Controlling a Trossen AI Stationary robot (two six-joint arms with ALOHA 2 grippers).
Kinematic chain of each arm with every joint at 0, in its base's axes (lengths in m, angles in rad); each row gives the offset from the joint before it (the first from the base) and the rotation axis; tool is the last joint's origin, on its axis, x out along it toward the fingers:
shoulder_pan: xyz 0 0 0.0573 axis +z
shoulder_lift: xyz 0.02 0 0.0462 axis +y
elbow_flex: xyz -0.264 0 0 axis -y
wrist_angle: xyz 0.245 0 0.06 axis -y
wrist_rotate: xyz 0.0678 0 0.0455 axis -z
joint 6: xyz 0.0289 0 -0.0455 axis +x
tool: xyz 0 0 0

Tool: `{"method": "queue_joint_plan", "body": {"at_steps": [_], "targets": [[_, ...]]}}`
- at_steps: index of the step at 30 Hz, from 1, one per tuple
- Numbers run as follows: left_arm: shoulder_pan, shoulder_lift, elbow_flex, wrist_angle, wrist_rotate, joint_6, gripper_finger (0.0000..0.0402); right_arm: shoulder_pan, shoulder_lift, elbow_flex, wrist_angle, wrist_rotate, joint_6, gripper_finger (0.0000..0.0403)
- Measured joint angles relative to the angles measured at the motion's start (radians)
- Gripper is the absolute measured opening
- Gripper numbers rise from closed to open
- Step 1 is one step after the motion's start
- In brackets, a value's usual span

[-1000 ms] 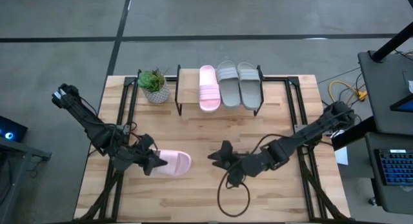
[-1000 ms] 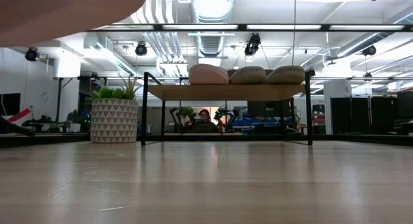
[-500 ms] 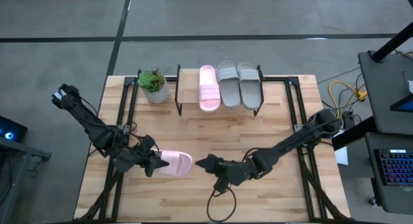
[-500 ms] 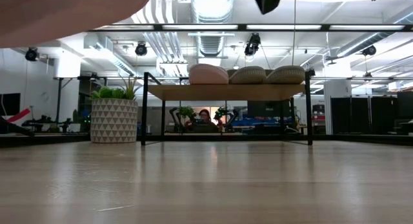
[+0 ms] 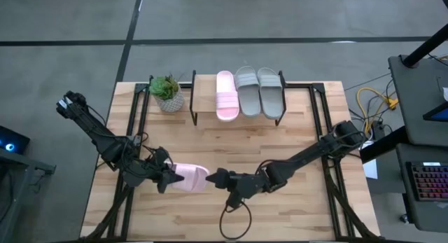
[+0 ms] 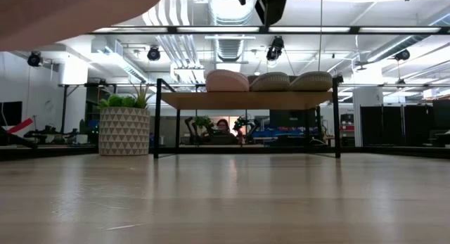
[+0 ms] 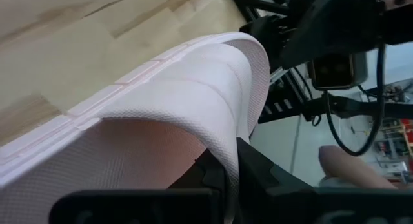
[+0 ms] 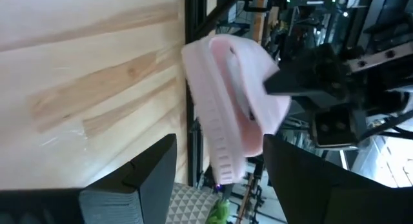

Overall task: Pick and place slides into the shelf
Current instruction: Put the pink slides on the shelf

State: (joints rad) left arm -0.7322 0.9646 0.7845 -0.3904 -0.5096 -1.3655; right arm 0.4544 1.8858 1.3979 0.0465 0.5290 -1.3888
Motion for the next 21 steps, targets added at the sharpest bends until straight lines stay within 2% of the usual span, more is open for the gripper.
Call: {"method": "queue_joint_plan", "body": {"at_steps": [12,21], "targets": [[0.015,0.008,-0.002,0.092,-0.065,0.094,0.0,-0.014,0.0,0.0,0.015,-0.039,0.0,0.0221],[0.02,0.017,-0.002,0.109,-0.055,0.099,0.0,-0.025,0.0,0.0,0.022,-0.039,-0.001,0.0221]]}}
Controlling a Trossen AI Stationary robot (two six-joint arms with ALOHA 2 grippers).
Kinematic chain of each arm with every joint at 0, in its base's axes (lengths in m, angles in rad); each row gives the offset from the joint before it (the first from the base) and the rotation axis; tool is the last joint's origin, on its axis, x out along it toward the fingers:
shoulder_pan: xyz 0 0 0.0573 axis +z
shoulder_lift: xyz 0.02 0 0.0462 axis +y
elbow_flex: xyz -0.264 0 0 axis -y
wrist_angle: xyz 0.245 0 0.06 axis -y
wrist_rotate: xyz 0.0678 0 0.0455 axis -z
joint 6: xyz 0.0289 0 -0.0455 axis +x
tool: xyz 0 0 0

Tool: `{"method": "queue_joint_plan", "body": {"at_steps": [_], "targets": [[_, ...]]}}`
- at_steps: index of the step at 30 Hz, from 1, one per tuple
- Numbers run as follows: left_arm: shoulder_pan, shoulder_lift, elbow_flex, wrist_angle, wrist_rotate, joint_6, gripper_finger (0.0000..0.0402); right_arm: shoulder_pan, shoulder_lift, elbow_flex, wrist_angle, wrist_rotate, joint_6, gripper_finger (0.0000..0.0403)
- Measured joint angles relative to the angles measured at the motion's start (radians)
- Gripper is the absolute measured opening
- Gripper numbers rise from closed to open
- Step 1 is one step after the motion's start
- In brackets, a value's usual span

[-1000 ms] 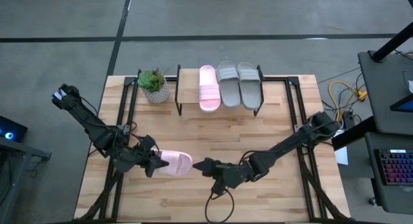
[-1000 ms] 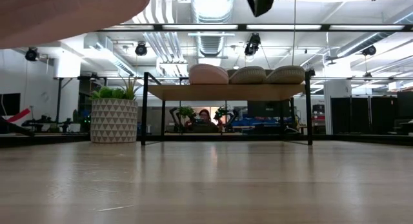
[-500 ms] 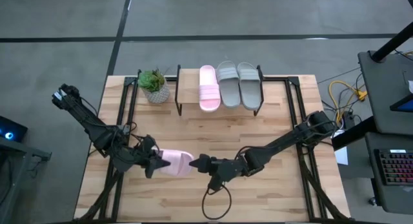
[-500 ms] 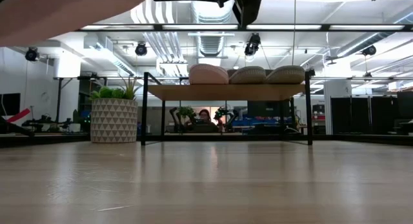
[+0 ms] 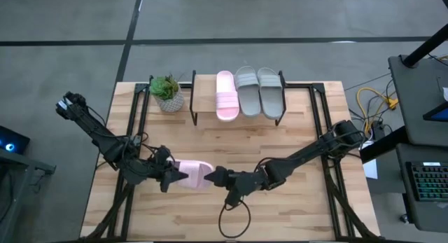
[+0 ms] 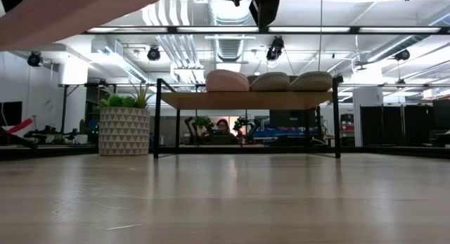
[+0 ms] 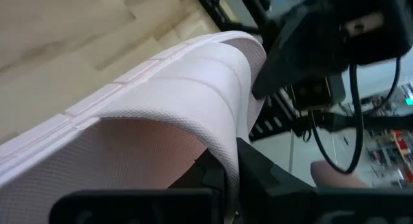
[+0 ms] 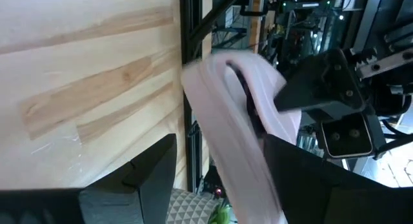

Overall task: Pick and place slides into the shelf
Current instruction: Put the pink slides on the shelf

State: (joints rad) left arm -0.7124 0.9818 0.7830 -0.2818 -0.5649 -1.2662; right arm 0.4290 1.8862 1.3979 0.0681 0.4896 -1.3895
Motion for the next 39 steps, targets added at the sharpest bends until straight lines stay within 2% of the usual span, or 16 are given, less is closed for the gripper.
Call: {"method": "queue_joint_plan", "body": {"at_steps": [9,15,19,25,26,30,33,36,39], "targets": [[0.002,0.037,0.0,0.021,0.036,0.0,0.0,-0.016,0.0,0.002,0.022,0.0,0.0,0.022],[0.006,0.035,0.0,0.021,0.037,0.0,0.0,-0.015,0.0,0.003,0.019,-0.003,0.0,0.0196],[0.006,0.035,0.0,0.021,0.036,0.016,0.0,-0.016,0.0,0.002,0.017,-0.003,0.001,0.0154],[0.006,0.033,0.0,0.027,0.037,0.026,0.0,-0.015,0.0,0.0,0.0,-0.004,-0.003,0.0042],[0.006,0.033,0.0,0.029,0.036,0.041,0.0,-0.015,0.0,0.0,-0.003,-0.004,-0.006,0.0031],[0.006,0.033,0.0,0.04,0.02,0.134,0.0,-0.015,0.0,0.0,-0.009,-0.002,-0.003,0.003],[0.006,0.033,0.0,0.042,-0.037,0.266,0.001,-0.015,0.0,0.0,-0.012,0.009,0.0,0.003],[0.006,0.033,0.002,0.045,-0.084,0.407,0.0047,-0.015,0.0,-0.001,-0.012,0.04,0.002,0.003],[0.007,0.03,0.003,0.045,-0.112,0.544,0.0102,-0.012,0.0,-0.001,-0.012,0.111,0.002,0.003]]}}
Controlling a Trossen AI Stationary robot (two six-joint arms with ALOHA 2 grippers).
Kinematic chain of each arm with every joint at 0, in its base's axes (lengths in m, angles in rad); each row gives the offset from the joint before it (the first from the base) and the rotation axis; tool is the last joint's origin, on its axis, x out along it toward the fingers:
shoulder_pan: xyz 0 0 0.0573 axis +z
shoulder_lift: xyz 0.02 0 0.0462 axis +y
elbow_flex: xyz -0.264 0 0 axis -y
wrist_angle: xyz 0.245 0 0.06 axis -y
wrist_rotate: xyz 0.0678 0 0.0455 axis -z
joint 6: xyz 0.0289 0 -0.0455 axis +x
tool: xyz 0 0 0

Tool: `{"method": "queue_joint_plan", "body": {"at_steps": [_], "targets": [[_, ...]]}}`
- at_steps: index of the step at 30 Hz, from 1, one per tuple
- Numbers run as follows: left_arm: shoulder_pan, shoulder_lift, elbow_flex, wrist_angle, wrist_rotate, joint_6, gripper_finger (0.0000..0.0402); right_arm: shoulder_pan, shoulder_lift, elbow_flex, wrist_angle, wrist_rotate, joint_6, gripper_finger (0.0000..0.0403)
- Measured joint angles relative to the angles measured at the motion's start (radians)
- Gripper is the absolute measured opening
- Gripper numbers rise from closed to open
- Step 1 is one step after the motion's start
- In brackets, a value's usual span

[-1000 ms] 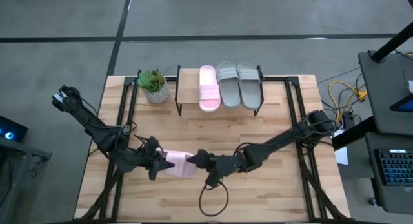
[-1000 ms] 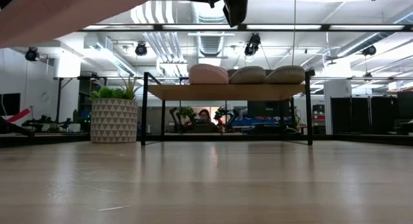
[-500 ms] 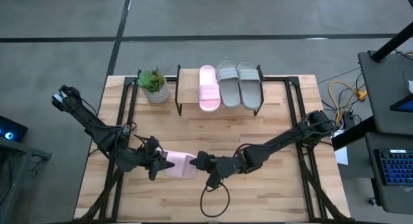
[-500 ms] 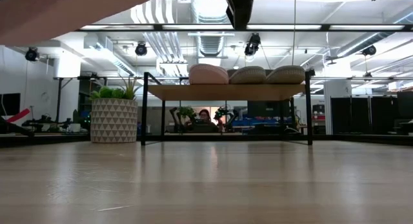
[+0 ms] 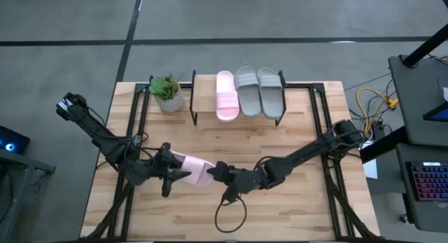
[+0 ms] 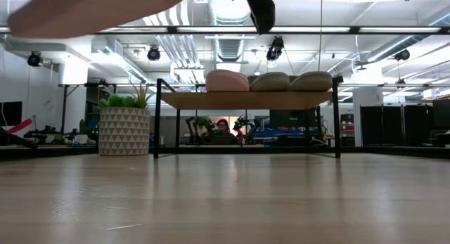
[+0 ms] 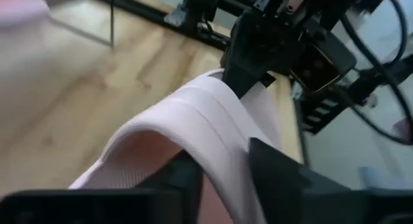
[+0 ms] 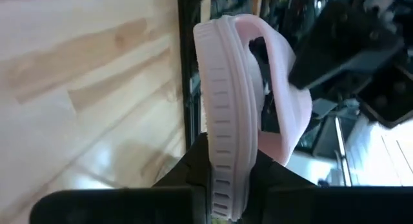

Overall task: Pick and place slides into the shelf
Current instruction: Put the pink slides on the shelf

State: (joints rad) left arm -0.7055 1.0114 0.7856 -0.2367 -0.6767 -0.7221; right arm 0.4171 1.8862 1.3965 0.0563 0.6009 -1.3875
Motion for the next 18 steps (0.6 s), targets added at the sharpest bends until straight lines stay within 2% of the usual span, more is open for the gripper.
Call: {"method": "queue_joint_plan", "body": {"at_steps": [4,8,13,18], "targets": [[0.0,-0.028,0.0,-0.006,-0.056,0.131,0.0179,0.002,0.0,-0.001,-0.006,0.065,0.027,0.003],[0.0,-0.072,0.0,-0.007,-0.073,0.239,0.0231,0.008,0.0,0.002,-0.029,0.128,0.093,0.003],[-0.002,-0.125,0.0,-0.006,-0.074,0.41,0.0246,0.019,-0.006,0.002,-0.039,0.215,0.18,0.003],[-0.002,-0.146,0.0,-0.016,-0.109,0.687,0.0246,0.029,-0.037,0.001,-0.063,0.255,0.316,0.003]]}}
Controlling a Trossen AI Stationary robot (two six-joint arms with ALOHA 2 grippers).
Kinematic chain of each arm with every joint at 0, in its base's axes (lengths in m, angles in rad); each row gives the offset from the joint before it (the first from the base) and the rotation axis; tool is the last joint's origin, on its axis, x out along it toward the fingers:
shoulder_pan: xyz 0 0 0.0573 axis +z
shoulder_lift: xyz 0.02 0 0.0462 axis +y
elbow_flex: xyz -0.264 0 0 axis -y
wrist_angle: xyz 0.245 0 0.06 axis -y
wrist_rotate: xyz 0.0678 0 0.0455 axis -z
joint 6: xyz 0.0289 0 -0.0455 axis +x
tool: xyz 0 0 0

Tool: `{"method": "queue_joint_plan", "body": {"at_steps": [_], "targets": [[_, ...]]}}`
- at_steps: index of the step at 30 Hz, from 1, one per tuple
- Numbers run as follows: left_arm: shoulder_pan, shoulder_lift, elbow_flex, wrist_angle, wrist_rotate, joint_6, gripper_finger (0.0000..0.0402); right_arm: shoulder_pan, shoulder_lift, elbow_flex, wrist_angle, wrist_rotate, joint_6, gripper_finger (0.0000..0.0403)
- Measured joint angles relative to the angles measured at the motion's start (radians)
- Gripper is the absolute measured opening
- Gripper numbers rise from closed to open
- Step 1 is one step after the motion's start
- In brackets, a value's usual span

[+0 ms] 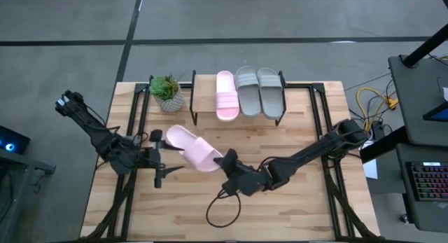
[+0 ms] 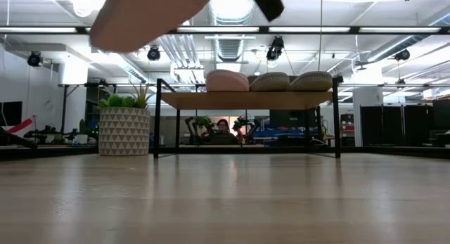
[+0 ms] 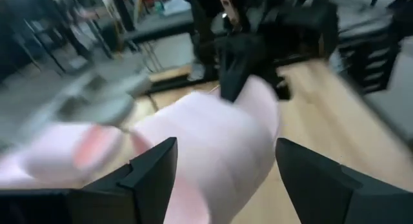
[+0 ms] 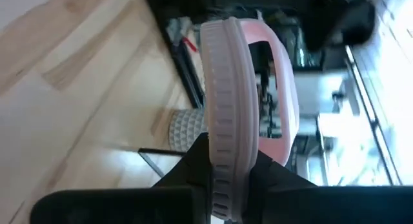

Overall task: Pick and place slides into the shelf
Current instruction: Put the pink slides on the shelf

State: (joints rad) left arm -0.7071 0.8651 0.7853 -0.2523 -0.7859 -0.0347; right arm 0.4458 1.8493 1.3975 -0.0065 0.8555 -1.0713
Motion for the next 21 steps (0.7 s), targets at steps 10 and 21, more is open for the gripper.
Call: {"method": "queue_joint_plan", "body": {"at_steps": [10,21], "targets": [[0.0,0.026,0.0,-0.002,-0.185,0.364,0.0247,0.001,-0.085,-0.001,-0.114,0.063,0.257,0.003],[0.0,0.116,-0.001,-0.071,-0.416,0.425,0.0247,0.001,-0.117,0.001,-0.116,0.008,0.306,0.0029]]}}
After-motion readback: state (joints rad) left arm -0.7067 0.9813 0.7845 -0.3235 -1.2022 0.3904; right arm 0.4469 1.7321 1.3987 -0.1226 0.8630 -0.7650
